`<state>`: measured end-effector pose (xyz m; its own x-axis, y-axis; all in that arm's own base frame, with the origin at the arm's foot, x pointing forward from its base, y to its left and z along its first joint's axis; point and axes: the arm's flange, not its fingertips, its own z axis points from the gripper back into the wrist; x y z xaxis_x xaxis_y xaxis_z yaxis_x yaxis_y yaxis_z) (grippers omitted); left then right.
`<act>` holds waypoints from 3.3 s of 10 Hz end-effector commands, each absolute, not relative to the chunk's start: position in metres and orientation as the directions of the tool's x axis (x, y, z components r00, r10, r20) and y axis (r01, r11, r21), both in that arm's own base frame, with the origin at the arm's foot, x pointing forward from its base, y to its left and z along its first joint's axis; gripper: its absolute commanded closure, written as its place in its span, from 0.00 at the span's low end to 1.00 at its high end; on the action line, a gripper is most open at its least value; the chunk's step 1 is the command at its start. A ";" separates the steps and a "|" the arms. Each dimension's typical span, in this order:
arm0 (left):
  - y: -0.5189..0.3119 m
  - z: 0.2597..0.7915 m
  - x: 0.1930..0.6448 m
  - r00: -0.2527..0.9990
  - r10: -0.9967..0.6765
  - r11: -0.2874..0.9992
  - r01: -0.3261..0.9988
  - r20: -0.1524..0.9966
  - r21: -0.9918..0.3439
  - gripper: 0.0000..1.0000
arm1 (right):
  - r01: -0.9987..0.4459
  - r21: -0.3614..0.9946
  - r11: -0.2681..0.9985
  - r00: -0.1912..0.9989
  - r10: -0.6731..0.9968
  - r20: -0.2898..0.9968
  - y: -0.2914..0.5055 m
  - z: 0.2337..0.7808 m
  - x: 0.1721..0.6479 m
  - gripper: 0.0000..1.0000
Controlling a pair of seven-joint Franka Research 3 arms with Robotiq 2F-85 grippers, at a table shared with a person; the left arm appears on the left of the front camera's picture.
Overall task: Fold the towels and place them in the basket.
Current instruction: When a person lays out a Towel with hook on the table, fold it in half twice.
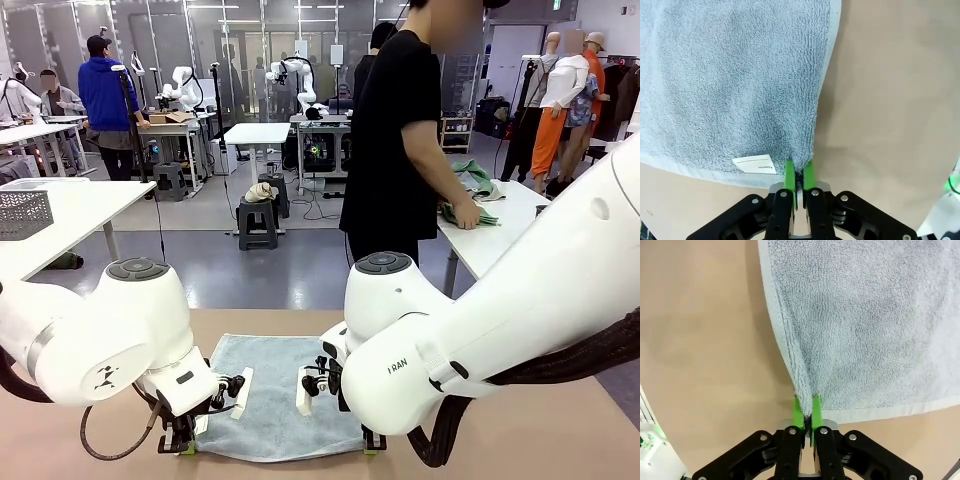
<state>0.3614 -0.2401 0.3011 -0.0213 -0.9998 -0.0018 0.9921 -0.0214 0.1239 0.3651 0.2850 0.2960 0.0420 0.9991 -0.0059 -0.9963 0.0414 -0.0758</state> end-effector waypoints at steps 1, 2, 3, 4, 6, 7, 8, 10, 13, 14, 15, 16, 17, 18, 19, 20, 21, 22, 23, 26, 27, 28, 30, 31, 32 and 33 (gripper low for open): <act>-0.240 0.314 0.354 -0.021 -1.000 -0.020 0.991 0.005 0.130 0.93 | -0.997 -0.071 0.019 0.017 1.000 0.020 0.283 0.303 0.361 0.93; -0.240 0.326 0.350 -0.019 -1.000 -0.018 0.990 0.002 0.137 0.93 | -0.997 -0.072 0.006 0.004 1.000 0.024 0.280 0.307 0.364 0.93; -0.239 0.337 0.347 -0.008 -1.000 -0.008 0.990 -0.001 0.139 0.93 | -0.997 -0.072 -0.024 -0.026 0.999 0.026 0.278 0.314 0.370 0.93; -0.238 0.347 0.346 -0.005 -1.000 -0.005 0.991 -0.001 0.135 0.93 | -0.997 -0.075 -0.034 -0.036 0.999 0.027 0.277 0.322 0.373 0.93; -0.236 0.368 0.348 -0.010 -1.000 -0.009 0.987 0.002 0.158 0.93 | -0.994 -0.099 -0.040 -0.043 0.999 0.026 0.273 0.342 0.377 0.93; -0.235 0.378 0.351 -0.013 -1.000 -0.014 0.985 -0.003 0.171 0.93 | -0.992 -0.114 -0.048 -0.052 0.998 0.029 0.272 0.353 0.377 0.93; -0.235 0.383 0.354 -0.020 -1.000 -0.021 0.984 -0.007 0.176 0.93 | -0.990 -0.128 -0.052 -0.056 0.998 0.029 0.272 0.362 0.377 0.93; -0.236 0.387 0.361 -0.026 -1.000 -0.028 0.984 -0.018 0.175 0.93 | -0.986 -0.155 -0.061 -0.066 0.997 0.027 0.276 0.375 0.377 0.93; -0.236 0.387 0.359 -0.006 -1.000 -0.006 0.982 -0.001 0.188 0.93 | -0.984 -0.173 -0.042 -0.048 0.998 0.028 0.280 0.374 0.377 0.93; -0.236 0.387 0.359 -0.006 -1.000 -0.006 0.982 -0.001 0.188 0.93 | -0.984 -0.173 -0.042 -0.048 0.998 0.028 0.280 0.374 0.377 0.93; -0.236 0.387 0.359 -0.006 -1.000 -0.006 0.982 -0.001 0.188 0.93 | -0.984 -0.173 -0.042 -0.048 0.998 0.028 0.280 0.374 0.377 0.93; -0.236 0.387 0.359 -0.006 -1.000 -0.006 0.982 -0.001 0.188 0.93 | -0.984 -0.173 -0.042 -0.048 0.998 0.028 0.280 0.374 0.377 0.93; -0.237 0.386 0.359 -0.007 -1.000 -0.008 0.983 -0.007 0.184 0.93 | -0.984 -0.173 -0.046 -0.052 0.998 0.026 0.281 0.375 0.376 0.93; -0.233 0.385 0.373 -0.007 -1.000 -0.010 0.989 -0.019 0.145 0.93 | -0.987 -0.138 -0.085 -0.095 0.994 0.063 0.278 0.376 0.389 0.93; -0.229 0.385 0.390 -0.038 -0.999 -0.037 0.995 0.010 0.095 0.93 | -0.986 -0.124 -0.116 -0.126 0.989 0.077 0.277 0.378 0.405 0.93; -0.228 0.384 0.408 -0.082 -0.996 -0.080 0.996 0.039 0.041 0.93 | -0.986 -0.103 -0.133 -0.142 0.986 0.090 0.276 0.378 0.424 0.93; -0.231 0.381 0.421 -0.097 -0.995 -0.097 0.995 0.037 0.015 0.93 | -0.986 -0.095 -0.140 -0.148 0.985 0.090 0.276 0.378 0.438 0.93; -0.235 0.378 0.434 -0.104 -0.994 -0.104 0.995 0.030 -0.001 0.93 | -0.986 -0.086 -0.142 -0.149 0.985 0.084 0.277 0.377 0.451 0.93; -0.239 0.377 0.446 -0.109 -0.994 -0.109 0.994 0.029 -0.013 0.93 | -0.986 -0.074 -0.148 -0.154 0.984 0.087 0.279 0.375 0.462 0.93; -0.251 0.377 0.497 -0.071 -0.997 -0.071 0.997 0.001 -0.005 0.93 | -0.987 -0.052 -0.149 -0.153 0.984 0.087 0.285 0.365 0.503 0.93; -0.253 0.377 0.511 -0.051 -0.999 -0.051 0.999 -0.007 -0.007 0.93 | -0.990 -0.046 -0.131 -0.134 0.988 0.083 0.284 0.363 0.512 0.93; -0.254 0.374 0.527 -0.025 -1.000 -0.025 1.000 -0.011 -0.002 0.93 | -0.992 -0.050 -0.114 -0.118 0.990 0.079 0.281 0.359 0.525 0.93; -0.252 0.371 0.540 -0.002 -1.000 -0.002 1.000 -0.010 -0.013 0.93 | -0.993 -0.059 -0.099 -0.104 0.991 0.079 0.277 0.357 0.541 0.93; -0.251 0.369 0.550 0.011 -1.000 0.011 1.000 -0.014 -0.013 0.93 | -0.994 -0.059 -0.091 -0.096 0.992 0.078 0.275 0.356 0.549 0.93; -0.249 0.367 0.555 0.026 -0.999 0.026 1.000 -0.022 -0.015 0.93 | -0.995 -0.056 -0.081 -0.086 0.993 0.083 0.274 0.356 0.556 0.93; -0.247 0.365 0.558 0.039 -0.999 0.040 0.999 -0.025 -0.018 0.93 | -0.995 -0.054 -0.078 -0.083 0.993 0.082 0.273 0.355 0.560 0.93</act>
<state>0.5517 -0.2445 0.3628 0.0233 -0.9997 0.0038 0.9997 0.0233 -0.0040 0.5531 0.2709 0.3537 -0.0859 0.9915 0.0975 -0.9948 -0.0799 -0.0636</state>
